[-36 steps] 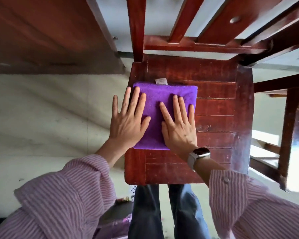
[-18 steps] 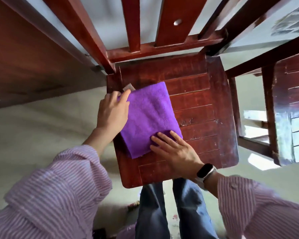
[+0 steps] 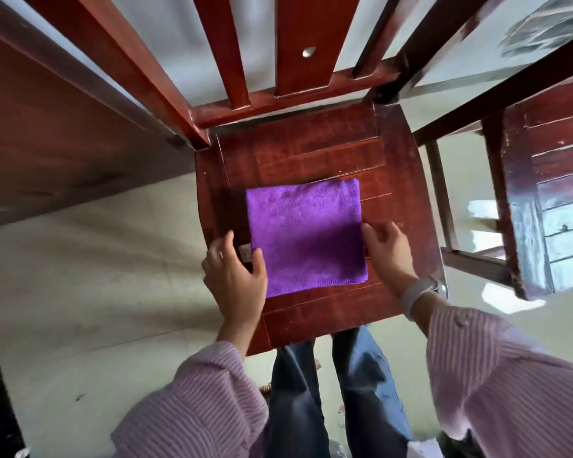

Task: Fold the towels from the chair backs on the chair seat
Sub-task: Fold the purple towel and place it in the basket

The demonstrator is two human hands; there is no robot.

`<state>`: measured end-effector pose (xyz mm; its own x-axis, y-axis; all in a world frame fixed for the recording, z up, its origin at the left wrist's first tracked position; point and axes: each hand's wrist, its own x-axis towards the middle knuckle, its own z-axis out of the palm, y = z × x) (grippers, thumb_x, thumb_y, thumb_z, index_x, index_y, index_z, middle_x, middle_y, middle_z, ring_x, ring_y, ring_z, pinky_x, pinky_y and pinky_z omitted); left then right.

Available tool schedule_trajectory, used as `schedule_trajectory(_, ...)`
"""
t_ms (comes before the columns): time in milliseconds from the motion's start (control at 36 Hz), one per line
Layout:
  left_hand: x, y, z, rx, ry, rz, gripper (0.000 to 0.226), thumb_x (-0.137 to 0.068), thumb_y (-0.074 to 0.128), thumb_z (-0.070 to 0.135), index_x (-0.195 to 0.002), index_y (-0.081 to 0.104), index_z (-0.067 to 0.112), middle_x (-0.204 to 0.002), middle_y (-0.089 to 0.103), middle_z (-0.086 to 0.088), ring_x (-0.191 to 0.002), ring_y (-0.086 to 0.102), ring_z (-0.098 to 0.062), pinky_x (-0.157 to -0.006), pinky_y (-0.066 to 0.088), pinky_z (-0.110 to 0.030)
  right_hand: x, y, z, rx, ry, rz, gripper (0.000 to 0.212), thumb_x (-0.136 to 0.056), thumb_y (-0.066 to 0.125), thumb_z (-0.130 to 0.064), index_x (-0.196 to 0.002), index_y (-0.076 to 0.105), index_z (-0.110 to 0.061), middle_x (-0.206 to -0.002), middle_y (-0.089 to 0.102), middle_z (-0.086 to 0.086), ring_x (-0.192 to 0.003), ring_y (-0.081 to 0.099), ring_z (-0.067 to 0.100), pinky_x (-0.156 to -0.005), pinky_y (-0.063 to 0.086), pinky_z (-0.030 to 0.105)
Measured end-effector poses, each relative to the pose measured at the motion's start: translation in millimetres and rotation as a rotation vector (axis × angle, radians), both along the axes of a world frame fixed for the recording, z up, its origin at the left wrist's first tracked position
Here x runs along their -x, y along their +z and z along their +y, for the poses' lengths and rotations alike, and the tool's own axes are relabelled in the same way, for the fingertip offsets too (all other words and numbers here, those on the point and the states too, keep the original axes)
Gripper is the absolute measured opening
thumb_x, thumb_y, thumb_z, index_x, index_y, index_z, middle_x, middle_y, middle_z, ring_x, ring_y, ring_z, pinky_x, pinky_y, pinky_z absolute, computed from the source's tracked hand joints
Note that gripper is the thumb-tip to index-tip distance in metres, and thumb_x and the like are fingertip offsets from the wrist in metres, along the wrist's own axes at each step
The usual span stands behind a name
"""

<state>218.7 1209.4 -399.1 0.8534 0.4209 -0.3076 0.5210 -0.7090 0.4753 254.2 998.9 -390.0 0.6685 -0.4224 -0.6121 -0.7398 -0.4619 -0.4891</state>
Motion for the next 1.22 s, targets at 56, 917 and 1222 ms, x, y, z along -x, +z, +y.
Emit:
schedule_trajectory(56,-14.6,-10.1,6.0,0.007,-0.090,-0.034,0.057,-0.084,0.041,0.038,-0.121,0.054,-0.002,-0.116,0.058,-0.025,-0.105,0.052,-0.043,-0.089,0.040,-0.043,-0.7,-2.9,11.1,-0.013,-0.037,0.011,0.032,-0.087,0.059,-0.029,-0.110,0.060,-0.007,-0.102,0.065,0.009,-0.098,0.060,0.024,-0.085,0.042,0.030)
schedule_trajectory(917,-35.9,161.0,-65.1,0.532,-0.174,0.067,0.023,-0.096,0.042,0.019,-0.109,0.056,0.006,-0.112,0.062,-0.010,-0.101,0.054,-0.018,-0.086,0.036,-0.023,53.7,161.8,-74.1,-0.971,-0.495,-0.141,0.046,-0.084,0.044,0.006,-0.109,0.058,-0.029,-0.090,0.067,0.003,-0.074,0.062,0.018,-0.067,0.050,0.028)
schedule_trajectory(1222,-17.7,271.0,-231.2,0.396,-0.540,-0.022,0.031,-0.097,0.037,0.011,-0.116,0.055,-0.006,-0.121,0.058,-0.021,-0.115,0.052,-0.030,-0.091,0.033,-0.025,117.7,258.6,-208.0,-0.583,-0.556,-0.394,0.024,-0.096,0.043,-0.026,-0.115,0.055,-0.020,-0.092,0.061,-0.005,-0.081,0.056,0.007,-0.069,0.047,0.028)
